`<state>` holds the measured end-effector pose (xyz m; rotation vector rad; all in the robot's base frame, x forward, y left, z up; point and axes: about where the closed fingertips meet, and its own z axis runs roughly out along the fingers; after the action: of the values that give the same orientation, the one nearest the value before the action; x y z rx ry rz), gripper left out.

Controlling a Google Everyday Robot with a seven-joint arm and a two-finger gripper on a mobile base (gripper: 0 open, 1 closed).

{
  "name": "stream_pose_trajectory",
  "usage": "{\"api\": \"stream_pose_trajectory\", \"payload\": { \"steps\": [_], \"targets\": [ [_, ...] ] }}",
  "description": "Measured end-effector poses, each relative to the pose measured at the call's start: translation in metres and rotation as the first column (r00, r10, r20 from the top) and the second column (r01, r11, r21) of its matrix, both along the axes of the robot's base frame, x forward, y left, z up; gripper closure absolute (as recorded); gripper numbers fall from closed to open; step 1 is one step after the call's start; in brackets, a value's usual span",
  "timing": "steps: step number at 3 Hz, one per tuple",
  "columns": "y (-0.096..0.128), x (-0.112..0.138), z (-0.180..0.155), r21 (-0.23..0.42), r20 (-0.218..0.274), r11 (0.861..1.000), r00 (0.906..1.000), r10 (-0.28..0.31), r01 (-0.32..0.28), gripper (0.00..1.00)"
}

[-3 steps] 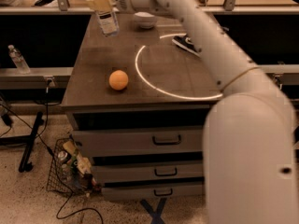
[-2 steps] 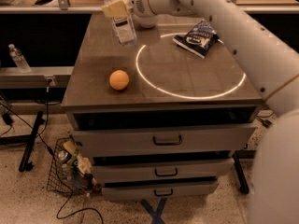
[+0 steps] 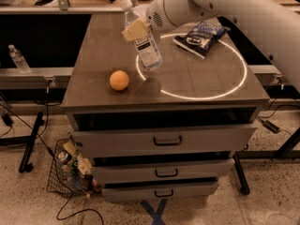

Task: Knock blue plastic bottle over

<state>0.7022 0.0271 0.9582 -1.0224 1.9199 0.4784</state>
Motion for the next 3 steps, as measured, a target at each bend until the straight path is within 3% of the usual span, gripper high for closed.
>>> {"api": "stream_pose_trajectory", "payload": {
  "steps": [1,2,3],
  "targets": [
    [-0.013,0.004,-0.014,-0.098,-0.041,0.995,0.9992,-0.004,0.000,1.00],
    [-0.007,0.026,-0.039,-0.170,-0.066,0.985,0.9975,0.027,-0.037,0.98],
    [-0.005,0.043,-0.056,-0.201,-0.081,0.978,0.9960,0.036,-0.052,0.75]
  ]
}}
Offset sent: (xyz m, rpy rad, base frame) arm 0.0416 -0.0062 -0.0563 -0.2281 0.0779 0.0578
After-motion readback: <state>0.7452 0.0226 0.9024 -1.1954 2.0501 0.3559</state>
